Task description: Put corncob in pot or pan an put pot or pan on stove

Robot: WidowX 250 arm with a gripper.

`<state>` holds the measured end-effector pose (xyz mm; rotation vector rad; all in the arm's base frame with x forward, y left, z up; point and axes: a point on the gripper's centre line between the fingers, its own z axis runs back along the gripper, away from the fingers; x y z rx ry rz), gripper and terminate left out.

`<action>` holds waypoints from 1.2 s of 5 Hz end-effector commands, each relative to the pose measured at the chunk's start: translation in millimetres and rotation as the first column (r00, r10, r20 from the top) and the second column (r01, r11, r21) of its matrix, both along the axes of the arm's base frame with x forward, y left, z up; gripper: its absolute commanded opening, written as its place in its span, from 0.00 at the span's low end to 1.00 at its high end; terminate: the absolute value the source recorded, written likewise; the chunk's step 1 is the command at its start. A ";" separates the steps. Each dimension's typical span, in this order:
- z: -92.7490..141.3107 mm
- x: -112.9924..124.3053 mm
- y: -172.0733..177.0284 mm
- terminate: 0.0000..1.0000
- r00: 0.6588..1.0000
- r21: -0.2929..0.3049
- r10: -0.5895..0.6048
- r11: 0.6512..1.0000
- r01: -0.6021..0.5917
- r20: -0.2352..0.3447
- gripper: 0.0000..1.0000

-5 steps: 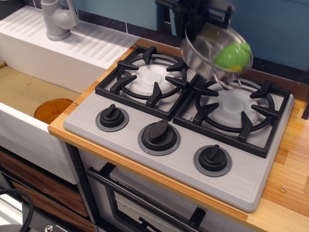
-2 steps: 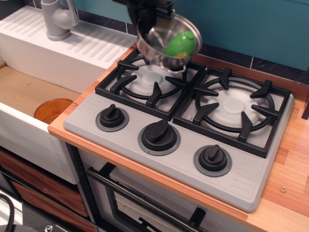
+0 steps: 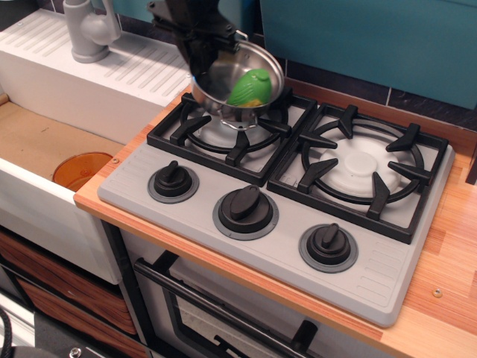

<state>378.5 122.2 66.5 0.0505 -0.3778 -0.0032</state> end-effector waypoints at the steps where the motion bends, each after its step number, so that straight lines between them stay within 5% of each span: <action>1: 0.7 12.5 4.7 0.00 0.997 0.027 -0.003 1.000 0.001 0.073 1.00; 3: 57.8 8.7 -13.1 0.00 0.999 0.041 0.037 0.998 -0.037 -0.012 1.00; 6: 70.9 17.3 -23.6 0.00 0.998 0.032 0.055 0.998 -0.054 -0.024 1.00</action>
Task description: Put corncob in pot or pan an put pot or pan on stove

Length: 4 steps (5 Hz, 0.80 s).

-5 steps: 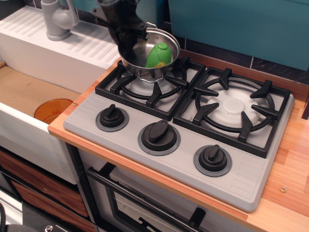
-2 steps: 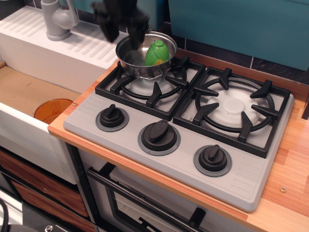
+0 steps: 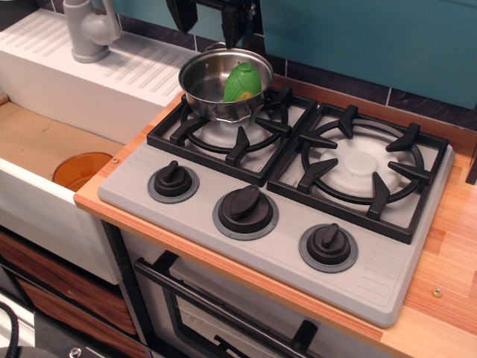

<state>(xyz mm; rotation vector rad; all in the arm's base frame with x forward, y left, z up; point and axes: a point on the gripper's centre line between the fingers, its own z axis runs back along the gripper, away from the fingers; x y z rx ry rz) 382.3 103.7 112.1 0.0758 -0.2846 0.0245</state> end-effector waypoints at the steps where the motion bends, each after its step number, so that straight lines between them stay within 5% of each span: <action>1: 16.2 12.8 -13.0 0.00 0.998 0.025 0.009 1.000 -0.010 0.064 1.00; 3: -8.3 34.1 -34.2 0.00 0.986 -0.032 0.058 0.998 -0.054 0.154 1.00; 4: -2.0 43.3 -49.4 0.00 0.986 0.002 0.062 0.998 -0.063 0.152 1.00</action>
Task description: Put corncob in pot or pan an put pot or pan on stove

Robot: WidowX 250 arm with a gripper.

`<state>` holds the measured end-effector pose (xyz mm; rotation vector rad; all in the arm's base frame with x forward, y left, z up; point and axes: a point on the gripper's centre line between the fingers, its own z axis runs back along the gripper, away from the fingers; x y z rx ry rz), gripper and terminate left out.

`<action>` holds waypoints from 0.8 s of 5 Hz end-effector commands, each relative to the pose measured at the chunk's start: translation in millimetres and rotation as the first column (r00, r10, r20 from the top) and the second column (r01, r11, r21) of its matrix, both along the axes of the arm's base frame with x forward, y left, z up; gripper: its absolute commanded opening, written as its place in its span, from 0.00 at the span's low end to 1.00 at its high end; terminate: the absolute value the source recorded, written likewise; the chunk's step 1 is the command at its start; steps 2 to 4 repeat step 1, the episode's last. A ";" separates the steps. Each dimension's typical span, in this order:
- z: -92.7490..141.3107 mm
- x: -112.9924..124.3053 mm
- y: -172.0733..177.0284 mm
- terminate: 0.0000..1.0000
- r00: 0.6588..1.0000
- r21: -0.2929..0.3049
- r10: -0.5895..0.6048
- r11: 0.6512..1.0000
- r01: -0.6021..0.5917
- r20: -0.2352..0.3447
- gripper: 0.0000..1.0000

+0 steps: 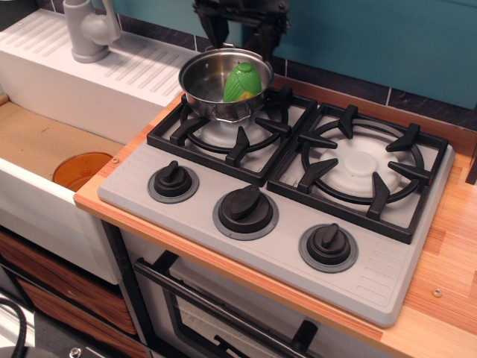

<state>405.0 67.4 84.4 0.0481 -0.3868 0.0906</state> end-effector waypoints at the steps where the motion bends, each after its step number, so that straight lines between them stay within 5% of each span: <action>1: 35.2 27.1 -28.9 1.00 0.999 0.042 0.032 0.999 -0.033 0.015 1.00; 4: 35.2 27.1 -28.9 1.00 0.999 0.042 0.032 0.999 -0.033 0.015 1.00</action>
